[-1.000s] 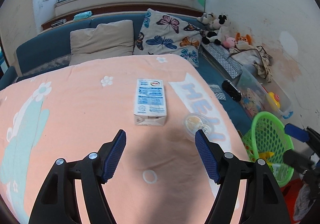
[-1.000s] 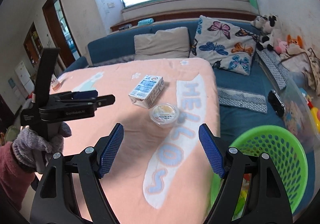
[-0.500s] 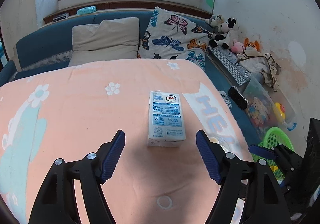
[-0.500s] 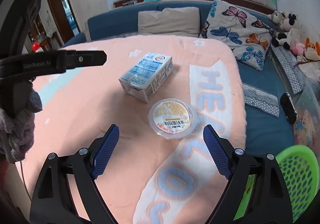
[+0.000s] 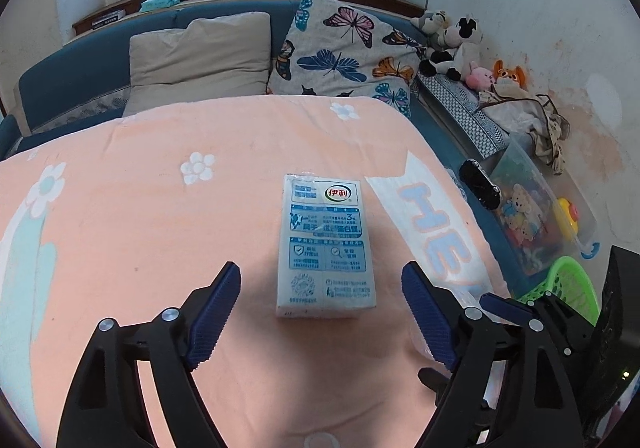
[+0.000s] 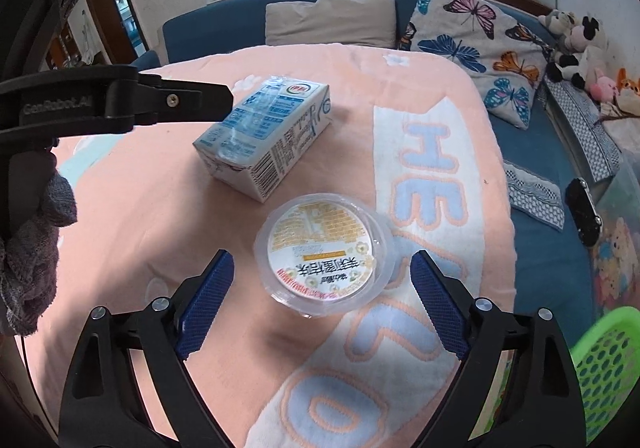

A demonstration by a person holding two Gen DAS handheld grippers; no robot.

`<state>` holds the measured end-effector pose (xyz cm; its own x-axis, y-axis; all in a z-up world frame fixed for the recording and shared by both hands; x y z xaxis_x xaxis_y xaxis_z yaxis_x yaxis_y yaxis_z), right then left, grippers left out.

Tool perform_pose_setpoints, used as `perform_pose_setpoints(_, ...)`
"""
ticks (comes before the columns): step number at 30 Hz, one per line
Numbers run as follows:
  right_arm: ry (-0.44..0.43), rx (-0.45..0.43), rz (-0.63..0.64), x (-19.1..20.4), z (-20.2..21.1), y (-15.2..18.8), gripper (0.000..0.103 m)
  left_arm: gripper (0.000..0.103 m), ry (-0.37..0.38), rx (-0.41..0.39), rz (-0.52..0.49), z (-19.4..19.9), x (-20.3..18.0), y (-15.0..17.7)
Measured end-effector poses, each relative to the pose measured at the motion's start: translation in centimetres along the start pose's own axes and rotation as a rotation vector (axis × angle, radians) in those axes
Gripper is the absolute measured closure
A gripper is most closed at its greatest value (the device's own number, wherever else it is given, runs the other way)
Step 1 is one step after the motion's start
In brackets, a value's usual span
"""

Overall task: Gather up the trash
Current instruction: 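Grasp the white milk carton with the left gripper while the right gripper grasps the yogurt cup, then carry the milk carton and yogurt cup over the green basket and release both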

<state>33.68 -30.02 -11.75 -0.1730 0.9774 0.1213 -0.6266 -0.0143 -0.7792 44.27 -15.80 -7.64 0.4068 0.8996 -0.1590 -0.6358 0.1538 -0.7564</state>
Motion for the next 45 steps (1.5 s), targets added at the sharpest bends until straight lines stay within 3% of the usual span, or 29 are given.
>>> perform_pose_setpoints(10,-0.033,0.007,-0.023,-0.4,-0.4,0.2,0.034,0.022,-0.012,0.03,-0.012,-2.1,-0.1,0.2)
perform_pose_setpoints(25,-0.023,-0.014,-0.023,-0.8,1.9,0.5,0.035,0.022,-0.03,0.081,-0.024,-5.3,-0.2,0.6)
perform_pose_setpoints(32,-0.007,-0.021,-0.038,-1.6,3.3,0.7,0.035,0.038,-0.033,0.1,-0.014,-6.5,0.0,1.0)
perform_pose_setpoints(39,0.006,-0.033,-0.05,-2.1,5.0,1.0,0.035,0.04,-0.029,0.054,-0.051,-4.7,-0.9,1.2)
perform_pose_setpoints(45,0.023,-0.048,-0.06,-2.5,7.3,1.6,0.035,0.04,-0.013,0.016,-0.045,-1.0,-1.6,1.5)
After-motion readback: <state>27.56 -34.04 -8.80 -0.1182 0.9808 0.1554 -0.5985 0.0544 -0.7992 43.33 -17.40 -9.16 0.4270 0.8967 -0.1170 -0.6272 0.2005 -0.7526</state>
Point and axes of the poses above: each gripper's, at about its wrist camera, not at the fingertips, and z roughly against the way its jaws point, x to its left, y to its underside, the point moved 3 cm from there along -z, roughly the way its jaws point, and after that the axes turned 14 degrees about -x, right-handed, at the moved point
